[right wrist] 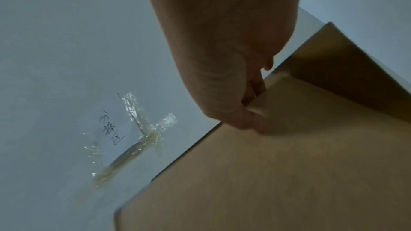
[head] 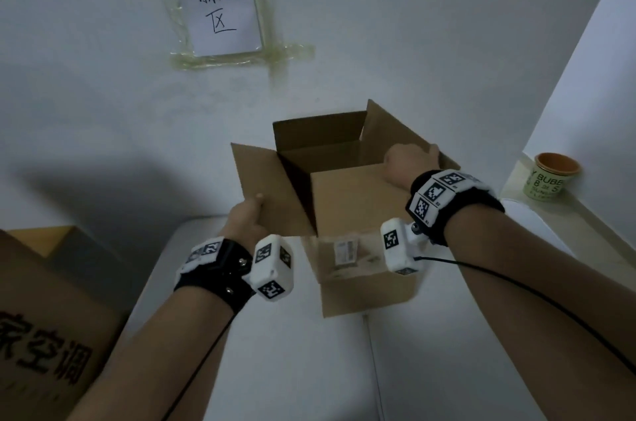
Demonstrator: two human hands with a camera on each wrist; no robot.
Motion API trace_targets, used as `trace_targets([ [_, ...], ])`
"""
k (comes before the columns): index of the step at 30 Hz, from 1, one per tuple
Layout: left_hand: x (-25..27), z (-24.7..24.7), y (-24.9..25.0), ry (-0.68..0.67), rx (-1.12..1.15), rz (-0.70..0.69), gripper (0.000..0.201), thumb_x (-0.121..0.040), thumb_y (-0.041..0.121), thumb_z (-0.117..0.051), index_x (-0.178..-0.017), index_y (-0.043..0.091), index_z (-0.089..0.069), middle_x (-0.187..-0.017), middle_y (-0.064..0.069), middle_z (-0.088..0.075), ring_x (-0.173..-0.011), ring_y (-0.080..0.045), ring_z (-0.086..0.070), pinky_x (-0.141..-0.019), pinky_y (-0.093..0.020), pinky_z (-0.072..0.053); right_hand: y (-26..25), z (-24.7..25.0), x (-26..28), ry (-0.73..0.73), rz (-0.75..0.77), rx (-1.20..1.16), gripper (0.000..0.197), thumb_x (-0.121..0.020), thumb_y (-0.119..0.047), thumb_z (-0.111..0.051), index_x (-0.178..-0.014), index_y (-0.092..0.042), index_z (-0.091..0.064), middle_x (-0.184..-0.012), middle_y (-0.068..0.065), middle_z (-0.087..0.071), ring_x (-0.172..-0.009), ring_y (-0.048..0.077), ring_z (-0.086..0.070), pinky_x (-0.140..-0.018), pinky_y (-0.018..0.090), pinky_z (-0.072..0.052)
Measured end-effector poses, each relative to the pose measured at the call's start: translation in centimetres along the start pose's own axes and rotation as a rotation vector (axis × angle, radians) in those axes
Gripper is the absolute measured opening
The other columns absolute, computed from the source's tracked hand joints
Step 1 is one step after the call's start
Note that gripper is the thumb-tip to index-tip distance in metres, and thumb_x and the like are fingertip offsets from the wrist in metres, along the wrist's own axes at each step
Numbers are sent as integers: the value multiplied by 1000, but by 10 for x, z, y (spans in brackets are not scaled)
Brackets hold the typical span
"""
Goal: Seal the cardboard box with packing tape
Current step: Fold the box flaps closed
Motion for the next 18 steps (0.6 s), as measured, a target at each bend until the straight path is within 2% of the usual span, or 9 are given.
trace_targets([
  [2, 1, -13, -14, -6, 105, 33, 38, -103, 19, -43, -134, -3, -44, -129, -18, -56, -118, -35, -54, -71, -39, -45, 4, -7, 3, 4, -31, 20, 25, -89, -18, -42, -102, -17, -64, -116, 9, -61, -120, 31, -46, -112, 54, -16],
  [5, -5, -26, -29, 12, 59, 20, 48, -103, 28, -38, -137, -6, -41, -130, -26, -55, -117, -42, -55, -71, -37, -48, 10, -17, 8, 42, -25, -61, 36, -88, -16, -42, -119, -17, -61, -129, 11, -50, -127, 35, -33, -106, 51, -27],
  [7, -13, -31, -35, 40, 42, -1, 48, -101, 31, -39, -133, -4, -46, -123, -23, -59, -110, -40, -58, -76, -39, -51, 16, -24, 13, 88, -27, -193, 37, -87, -15, -45, -119, -18, -62, -133, 9, -46, -130, 33, -29, -103, 46, -31],
  [9, -18, -38, -38, -12, 97, 19, 32, -97, 24, -45, -120, 3, -55, -109, -15, -62, -97, -32, -60, -80, -41, -54, 26, -30, 19, 151, -51, -286, 30, -87, -18, -48, -112, -19, -64, -134, 7, -40, -129, 30, -27, -99, 43, -34],
  [11, -20, -49, -40, -98, 175, 60, 12, -92, 8, -50, -101, 9, -57, -101, -10, -61, -88, -25, -59, -68, -38, -53, 40, -35, 24, 239, -107, -322, 21, -90, -28, -50, -102, -20, -65, -126, 8, -39, -118, 31, -37, -91, 38, -38],
  [12, -19, -53, -40, -133, 167, 73, 12, -89, 3, -52, -97, 10, -56, -100, -11, -61, -87, -24, -59, -64, -35, -52, 47, -38, 26, 244, -147, -363, 25, -93, -36, -47, -100, -19, -64, -123, 9, -41, -111, 31, -45, -86, 36, -39],
  [14, -22, -59, -42, -172, 132, 83, 16, -86, -2, -52, -96, 10, -56, -101, -12, -60, -88, -25, -59, -62, -35, -52, 56, -50, 26, 129, -244, -468, 51, -97, -53, -29, -103, -15, -61, -117, 15, -53, -98, 33, -58, -82, 36, -42],
  [16, -24, -65, -45, -195, 126, 94, 15, -86, -3, -50, -95, 9, -55, -102, -14, -59, -93, -27, -58, -67, -37, -53, 64, -64, 27, -32, -346, -547, 73, -94, -65, -15, -118, -9, -57, -109, 17, -65, -96, 32, -64, -85, 37, -47],
  [18, -27, -69, -52, -208, 130, 110, 15, -86, -4, -49, -94, 7, -55, -104, -15, -60, -100, -30, -58, -76, -40, -54, 69, -76, 32, -150, -440, -726, 75, -91, -65, -28, -125, -2, -52, -105, 19, -68, -90, 33, -69, -84, 41, -55],
])
Point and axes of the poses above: each hand's wrist, its own x-axis away from the middle knuckle, its own z-axis out of the back of the hand, y = z × x, the point moved 5 cm from there along -x, towards the middle knuckle
